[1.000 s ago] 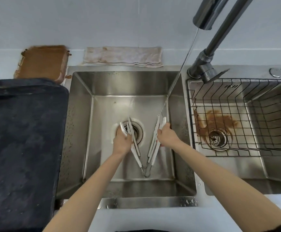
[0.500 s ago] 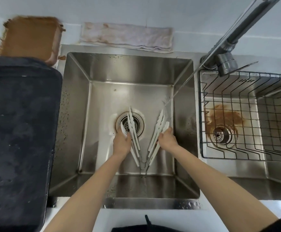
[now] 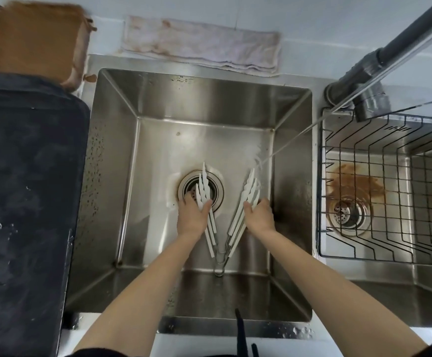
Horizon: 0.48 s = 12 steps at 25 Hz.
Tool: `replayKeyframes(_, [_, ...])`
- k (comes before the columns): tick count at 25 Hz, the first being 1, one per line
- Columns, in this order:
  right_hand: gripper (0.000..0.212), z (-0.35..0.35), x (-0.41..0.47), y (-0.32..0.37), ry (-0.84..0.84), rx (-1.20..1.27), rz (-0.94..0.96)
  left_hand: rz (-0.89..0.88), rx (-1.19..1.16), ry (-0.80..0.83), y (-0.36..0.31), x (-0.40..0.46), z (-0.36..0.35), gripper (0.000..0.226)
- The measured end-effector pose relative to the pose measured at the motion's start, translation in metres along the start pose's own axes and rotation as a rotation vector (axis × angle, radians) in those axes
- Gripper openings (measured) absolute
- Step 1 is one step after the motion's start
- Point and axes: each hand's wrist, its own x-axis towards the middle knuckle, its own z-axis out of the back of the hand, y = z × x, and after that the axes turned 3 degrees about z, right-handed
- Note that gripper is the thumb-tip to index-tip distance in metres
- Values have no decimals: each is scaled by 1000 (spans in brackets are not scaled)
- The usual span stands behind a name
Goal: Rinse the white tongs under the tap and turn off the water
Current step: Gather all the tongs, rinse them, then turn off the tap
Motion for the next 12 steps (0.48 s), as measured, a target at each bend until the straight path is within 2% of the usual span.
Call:
replayKeyframes(5, [80, -4, -3, 2, 38, -165, -27, 10, 115, 29, 0, -1, -8, 73])
replayKeyframes(8, [74, -7, -2, 5, 64, -231, -12, 13, 89, 33, 0, 0, -11, 67])
replayKeyframes(12, [73, -6, -5, 10, 64, -182, -2, 6, -46, 18, -8, -4, -11, 56])
